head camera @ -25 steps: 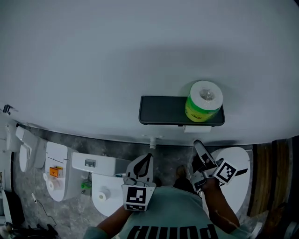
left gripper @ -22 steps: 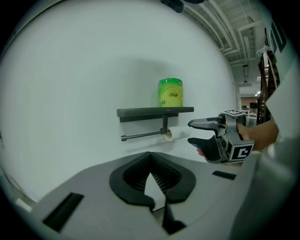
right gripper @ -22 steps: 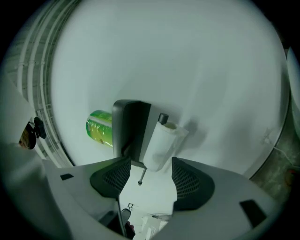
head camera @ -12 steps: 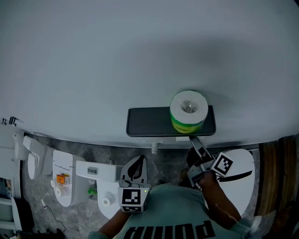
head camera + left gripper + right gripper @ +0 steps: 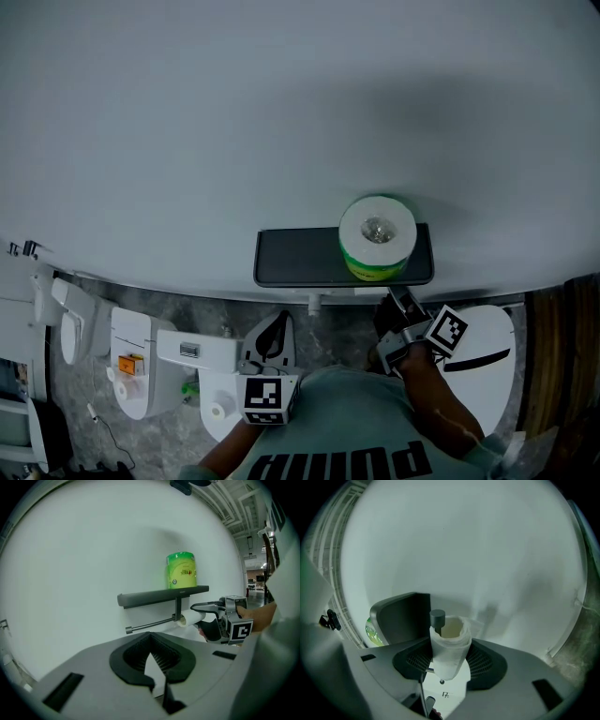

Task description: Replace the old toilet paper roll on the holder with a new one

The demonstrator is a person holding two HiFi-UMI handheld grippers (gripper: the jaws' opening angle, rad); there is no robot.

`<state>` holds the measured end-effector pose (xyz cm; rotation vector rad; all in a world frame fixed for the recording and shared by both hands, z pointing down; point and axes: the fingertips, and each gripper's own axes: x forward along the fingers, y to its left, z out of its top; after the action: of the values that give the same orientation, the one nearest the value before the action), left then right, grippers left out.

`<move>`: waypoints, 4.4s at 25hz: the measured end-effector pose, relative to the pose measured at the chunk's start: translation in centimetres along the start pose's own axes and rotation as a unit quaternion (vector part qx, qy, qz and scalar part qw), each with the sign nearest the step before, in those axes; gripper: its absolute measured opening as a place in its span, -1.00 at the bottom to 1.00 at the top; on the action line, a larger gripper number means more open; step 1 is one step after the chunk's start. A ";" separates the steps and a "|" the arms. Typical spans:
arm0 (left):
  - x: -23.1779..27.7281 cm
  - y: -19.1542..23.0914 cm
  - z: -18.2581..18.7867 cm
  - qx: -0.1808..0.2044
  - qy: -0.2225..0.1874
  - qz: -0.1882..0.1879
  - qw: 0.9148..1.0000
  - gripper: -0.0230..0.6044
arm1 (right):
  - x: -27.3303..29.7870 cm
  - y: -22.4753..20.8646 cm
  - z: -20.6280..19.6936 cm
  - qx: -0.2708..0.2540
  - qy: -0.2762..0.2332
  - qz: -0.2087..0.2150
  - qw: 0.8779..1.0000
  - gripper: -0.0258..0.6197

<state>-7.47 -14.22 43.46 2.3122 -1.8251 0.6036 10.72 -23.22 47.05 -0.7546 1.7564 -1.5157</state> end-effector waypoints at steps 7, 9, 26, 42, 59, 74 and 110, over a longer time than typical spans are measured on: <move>0.7 -0.3 -0.1 0.000 0.003 -0.013 1.000 -0.91 | -0.1 0.8 1.0 -0.005 -0.016 0.001 1.000 -0.26; 0.9 -0.4 -0.2 -0.001 0.004 -0.016 1.000 -0.91 | -0.3 0.9 1.4 -0.008 -0.022 0.000 1.000 -0.27; 3.1 -4.7 0.4 -0.005 -0.004 -0.076 0.997 -0.91 | -4.6 1.2 6.3 -0.032 -0.074 -0.025 0.996 -0.27; 4.5 -9.3 1.5 -0.005 -0.019 -0.138 0.990 -0.91 | -10.8 4.1 9.3 -0.105 -0.125 -0.048 0.985 -0.27; 0.2 -4.0 1.8 -0.013 -0.051 -0.124 0.991 -0.91 | -8.4 16.5 1.1 -0.276 -0.074 0.019 0.958 -0.27; -5.0 5.1 0.3 -0.056 -0.067 -0.030 0.996 -0.91 | 2.8 23.3 -9.0 -0.437 0.057 0.048 0.896 -0.27; -5.3 10.4 -1.5 -0.109 -0.071 0.057 0.990 -0.91 | 13.5 16.0 -13.7 -0.652 0.231 -0.119 0.712 -0.27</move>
<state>-18.77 -11.61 41.27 2.1692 -1.9849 0.2429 -8.23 -23.47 30.68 -1.3332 3.2052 -0.2907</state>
